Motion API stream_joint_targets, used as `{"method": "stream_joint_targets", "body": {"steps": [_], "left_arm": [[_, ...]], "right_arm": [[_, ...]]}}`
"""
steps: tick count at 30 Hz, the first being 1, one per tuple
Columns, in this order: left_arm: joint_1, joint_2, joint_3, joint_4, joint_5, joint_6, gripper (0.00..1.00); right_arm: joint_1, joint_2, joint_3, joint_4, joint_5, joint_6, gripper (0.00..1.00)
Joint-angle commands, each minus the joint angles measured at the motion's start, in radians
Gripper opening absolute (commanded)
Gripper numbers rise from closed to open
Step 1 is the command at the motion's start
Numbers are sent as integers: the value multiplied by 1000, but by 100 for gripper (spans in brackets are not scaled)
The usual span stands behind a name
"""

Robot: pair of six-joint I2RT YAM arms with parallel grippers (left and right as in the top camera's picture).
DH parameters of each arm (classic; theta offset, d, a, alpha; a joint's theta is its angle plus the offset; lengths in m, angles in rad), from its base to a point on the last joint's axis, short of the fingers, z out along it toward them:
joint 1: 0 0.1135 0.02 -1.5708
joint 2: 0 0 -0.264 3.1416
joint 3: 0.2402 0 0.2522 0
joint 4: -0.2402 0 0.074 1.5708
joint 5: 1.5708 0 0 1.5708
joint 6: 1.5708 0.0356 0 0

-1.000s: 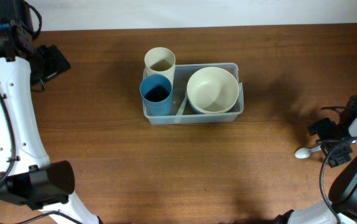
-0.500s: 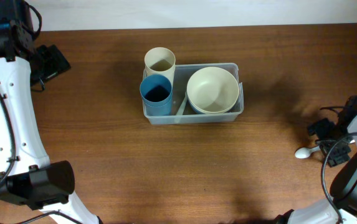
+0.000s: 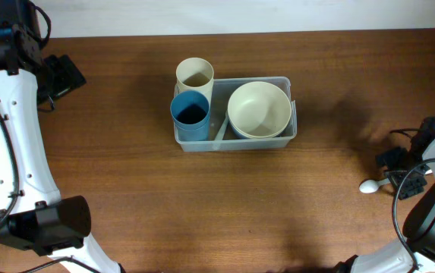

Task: Pack container
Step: 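Lower the right gripper onto the white spoon handle and grasp it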

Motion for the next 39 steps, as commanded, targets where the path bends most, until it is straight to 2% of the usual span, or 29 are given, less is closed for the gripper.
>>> {"method": "stream_joint_targets", "body": {"steps": [1, 8, 12, 21, 26, 33, 39], "left_arm": [[3, -4, 8, 0, -8, 8, 99], [3, -4, 8, 0, -7, 8, 100], [3, -4, 8, 0, -7, 8, 100], [3, -4, 8, 0, -7, 8, 100], [3, -4, 8, 0, -8, 8, 100], [3, -4, 8, 0, -7, 8, 100], [3, -4, 8, 0, -8, 8, 99]], "right_arm": [[-3, 10, -9, 6, 19, 0, 72], [-3, 10, -9, 5, 9, 0, 27], [-3, 10, -9, 5, -24, 0, 5], [-3, 9, -6, 3, -41, 0, 4], [-3, 5, 51, -61, -65, -5, 4], [14, -18, 259, -243, -170, -98, 4], [139, -44, 512, -375, -282, -183, 4]]}}
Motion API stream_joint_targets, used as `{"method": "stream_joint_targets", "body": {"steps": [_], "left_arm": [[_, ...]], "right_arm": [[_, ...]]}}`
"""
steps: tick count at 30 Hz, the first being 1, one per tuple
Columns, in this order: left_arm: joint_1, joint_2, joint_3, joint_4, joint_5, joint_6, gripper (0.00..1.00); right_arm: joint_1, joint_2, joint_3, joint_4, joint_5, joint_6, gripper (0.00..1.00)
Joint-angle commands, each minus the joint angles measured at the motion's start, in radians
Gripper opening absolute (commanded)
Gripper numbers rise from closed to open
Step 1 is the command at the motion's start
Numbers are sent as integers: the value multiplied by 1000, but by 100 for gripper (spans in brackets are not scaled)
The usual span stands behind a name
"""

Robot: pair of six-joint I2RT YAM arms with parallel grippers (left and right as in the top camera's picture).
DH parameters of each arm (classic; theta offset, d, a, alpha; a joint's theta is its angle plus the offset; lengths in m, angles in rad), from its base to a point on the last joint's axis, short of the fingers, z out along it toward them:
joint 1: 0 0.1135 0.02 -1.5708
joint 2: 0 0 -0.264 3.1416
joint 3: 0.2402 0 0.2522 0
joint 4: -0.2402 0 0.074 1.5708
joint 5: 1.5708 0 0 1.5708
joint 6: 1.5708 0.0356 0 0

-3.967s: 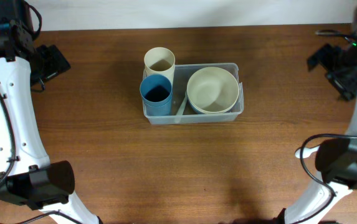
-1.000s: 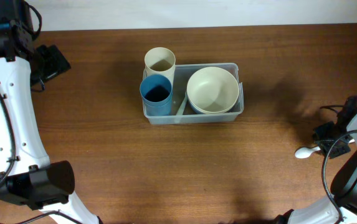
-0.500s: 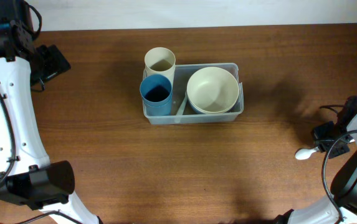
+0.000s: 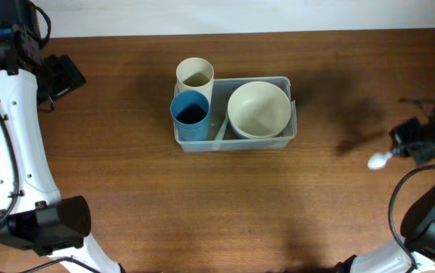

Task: Pack container
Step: 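Lower the right gripper onto the white spoon handle and grasp it, then carry the white spoon left over the container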

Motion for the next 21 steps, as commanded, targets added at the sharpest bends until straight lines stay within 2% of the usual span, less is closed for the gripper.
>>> {"method": "stream_joint_targets", "body": {"steps": [1, 8, 16, 21], "left_arm": [[3, -4, 8, 0, -7, 8, 100], [3, -4, 8, 0, -7, 8, 100], [3, -4, 8, 0, -8, 8, 100], [3, -4, 8, 0, -8, 9, 100]], "right_arm": [[113, -43, 163, -46, -107, -73, 4], [451, -43, 396, -59, -146, -76, 4], [785, -19, 412, 71, -74, 21, 4], [871, 25, 412, 79, 24, 91, 4]]}}
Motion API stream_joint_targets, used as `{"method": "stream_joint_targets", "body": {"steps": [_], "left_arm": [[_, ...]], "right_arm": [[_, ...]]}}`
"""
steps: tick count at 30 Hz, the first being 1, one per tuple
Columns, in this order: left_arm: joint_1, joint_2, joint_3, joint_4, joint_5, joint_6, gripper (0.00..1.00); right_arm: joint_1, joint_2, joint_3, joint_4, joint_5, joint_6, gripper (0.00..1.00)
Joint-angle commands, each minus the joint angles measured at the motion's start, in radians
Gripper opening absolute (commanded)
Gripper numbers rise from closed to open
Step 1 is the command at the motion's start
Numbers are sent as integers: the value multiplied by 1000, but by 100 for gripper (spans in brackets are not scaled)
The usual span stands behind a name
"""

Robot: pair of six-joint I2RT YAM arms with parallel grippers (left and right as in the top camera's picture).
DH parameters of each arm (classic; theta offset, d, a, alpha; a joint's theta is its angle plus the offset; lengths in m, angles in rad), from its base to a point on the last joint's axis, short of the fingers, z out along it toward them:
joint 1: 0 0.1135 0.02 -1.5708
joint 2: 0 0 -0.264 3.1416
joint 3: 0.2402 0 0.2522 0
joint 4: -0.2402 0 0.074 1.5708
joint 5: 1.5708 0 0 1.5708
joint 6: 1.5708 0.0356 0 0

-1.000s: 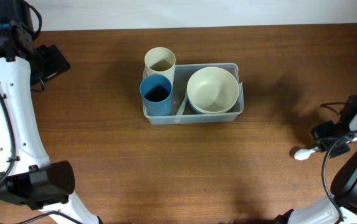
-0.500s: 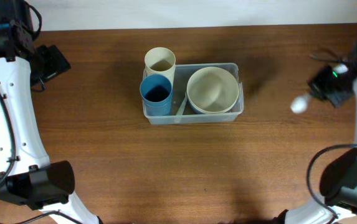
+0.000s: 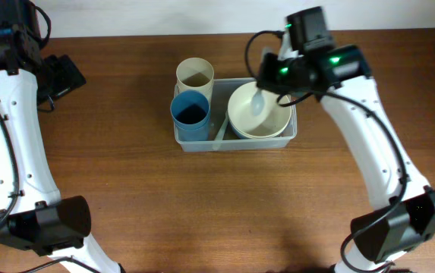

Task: Pack container
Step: 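Carry the white spoon left over the container, then lower the spoon into the container beside the fork and release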

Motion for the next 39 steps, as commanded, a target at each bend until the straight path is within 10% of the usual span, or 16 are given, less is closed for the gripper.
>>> {"method": "stream_joint_targets", "body": {"steps": [1, 39], "left_arm": [[3, -4, 8, -1, -8, 8, 100], [3, -4, 8, -1, -7, 8, 100]], "right_arm": [[31, 39, 16, 14, 83, 60, 3], [177, 206, 15, 129, 159, 295, 4]]}}
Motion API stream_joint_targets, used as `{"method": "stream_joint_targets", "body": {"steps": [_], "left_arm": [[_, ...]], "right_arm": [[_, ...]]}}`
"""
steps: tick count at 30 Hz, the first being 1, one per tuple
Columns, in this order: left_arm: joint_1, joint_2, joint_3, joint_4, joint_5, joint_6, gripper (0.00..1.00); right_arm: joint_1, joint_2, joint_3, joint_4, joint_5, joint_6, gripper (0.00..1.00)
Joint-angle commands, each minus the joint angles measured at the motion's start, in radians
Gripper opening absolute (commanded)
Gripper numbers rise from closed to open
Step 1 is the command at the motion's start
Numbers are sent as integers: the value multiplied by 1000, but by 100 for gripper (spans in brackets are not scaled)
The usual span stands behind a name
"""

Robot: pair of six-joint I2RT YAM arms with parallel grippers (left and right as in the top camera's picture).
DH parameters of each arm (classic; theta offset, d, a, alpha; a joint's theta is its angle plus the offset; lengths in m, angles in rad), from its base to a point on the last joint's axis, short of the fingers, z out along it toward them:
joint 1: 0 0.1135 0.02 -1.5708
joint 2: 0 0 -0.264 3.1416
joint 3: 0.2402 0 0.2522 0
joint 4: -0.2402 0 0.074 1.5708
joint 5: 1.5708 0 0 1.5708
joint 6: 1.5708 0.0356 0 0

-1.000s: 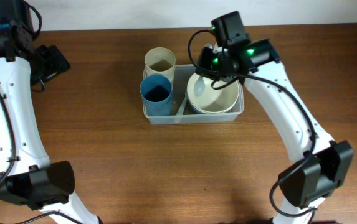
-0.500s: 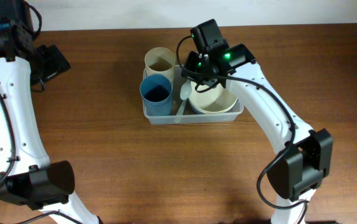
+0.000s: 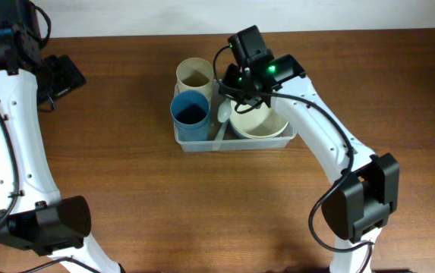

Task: Pack container

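Note:
A clear plastic container [image 3: 202, 144] sits at the table's middle back. Inside it are a blue cup [image 3: 190, 114], a cream cup [image 3: 194, 74] at its far left corner, and a cream bowl [image 3: 266, 121] on the right. My right gripper [image 3: 236, 97] hangs over the gap between the cups and the bowl, shut on a white spoon [image 3: 223, 113] whose bowl end points down into that gap. My left gripper [image 3: 61, 76] stays far off at the back left, away from everything; its jaws do not show clearly.
A pale slanted piece [image 3: 220, 133] lies in the container between the blue cup and the bowl. The right arm [image 3: 316, 136] reaches across the table's right half. The left arm [image 3: 8, 136] runs down the left edge.
My right gripper, with the spoon, has moved left from over the cream bowl to over the gap beside the cups. The spoon's bowl end now hangs lower, beside the blue cup. The left arm has stayed still.
My right gripper was at the far right edge by the spoon lying on the table. Then the spoon was lifted there in the gripper. Then it was held over the cream bowl, and now over the gap between cups and bowl.

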Motion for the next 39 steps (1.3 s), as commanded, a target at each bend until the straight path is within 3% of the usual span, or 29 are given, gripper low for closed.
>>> {"method": "stream_joint_targets", "body": {"steps": [1, 7, 12, 14, 24, 27, 32, 39], "left_arm": [[3, -4, 8, -1, -7, 8, 100], [3, -4, 8, -1, -7, 8, 100], [3, -4, 8, -1, -7, 8, 100], [3, -4, 8, -1, -7, 8, 100], [3, -4, 8, -1, -7, 8, 100], [3, -4, 8, -1, -7, 8, 100], [3, -4, 8, -1, -7, 8, 100], [3, -4, 8, -1, -7, 8, 99]], "right_arm": [[29, 29, 15, 5, 17, 9, 5], [30, 52, 15, 5, 13, 9, 9], [30, 52, 15, 12, 13, 9, 21], [30, 52, 15, 11, 13, 9, 32], [24, 50, 19, 11, 13, 4, 47], [4, 43, 41, 3, 14, -67, 60], [-70, 17, 152, -157, 68, -182, 100], [-243, -7, 414, -515, 167, -261, 99]]}}
